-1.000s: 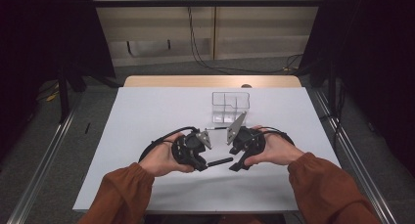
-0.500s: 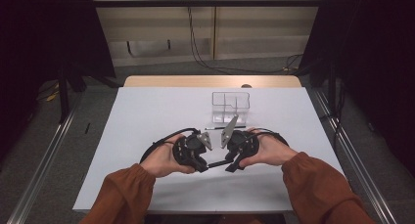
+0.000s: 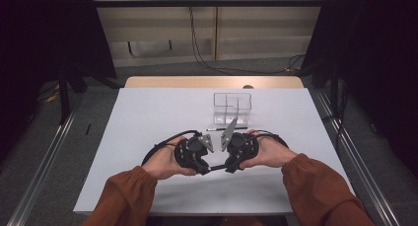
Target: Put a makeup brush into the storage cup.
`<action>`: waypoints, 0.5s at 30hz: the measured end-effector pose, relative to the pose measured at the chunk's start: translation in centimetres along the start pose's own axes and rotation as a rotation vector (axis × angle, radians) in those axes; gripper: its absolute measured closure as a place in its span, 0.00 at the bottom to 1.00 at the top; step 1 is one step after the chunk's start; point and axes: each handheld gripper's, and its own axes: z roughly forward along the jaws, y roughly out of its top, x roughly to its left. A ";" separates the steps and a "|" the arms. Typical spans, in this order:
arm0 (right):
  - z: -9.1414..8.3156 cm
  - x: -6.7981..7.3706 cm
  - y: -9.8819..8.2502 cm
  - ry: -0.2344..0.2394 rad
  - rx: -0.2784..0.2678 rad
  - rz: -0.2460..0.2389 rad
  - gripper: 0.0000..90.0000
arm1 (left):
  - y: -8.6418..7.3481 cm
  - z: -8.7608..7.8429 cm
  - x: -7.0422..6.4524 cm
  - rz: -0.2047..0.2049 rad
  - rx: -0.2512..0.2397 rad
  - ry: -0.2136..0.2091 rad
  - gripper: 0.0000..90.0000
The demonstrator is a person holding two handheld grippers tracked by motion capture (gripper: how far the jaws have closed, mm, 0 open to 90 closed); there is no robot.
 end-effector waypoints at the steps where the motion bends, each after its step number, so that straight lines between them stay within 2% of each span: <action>1: 0.0 0.0 0.0 0.003 -0.002 -0.004 0.80 | 0.0 0.0 0.0 0.002 0.001 0.002 0.85; 8: 0.3 0.0 -0.1 0.014 0.008 -0.022 0.85 | 0.0 0.1 0.0 0.004 -0.001 -0.001 0.85; 9: 0.3 0.0 -0.2 0.014 0.005 -0.026 0.86 | 0.0 -0.1 0.1 0.007 0.007 -0.019 0.85; 11: 0.3 0.0 -0.2 0.011 -0.001 -0.034 0.86 | -0.1 0.0 0.0 0.014 -0.012 0.002 0.85; 15: 0.2 0.1 -0.2 0.015 -0.005 -0.041 0.87 | -0.2 0.0 0.1 0.017 -0.023 0.000 0.85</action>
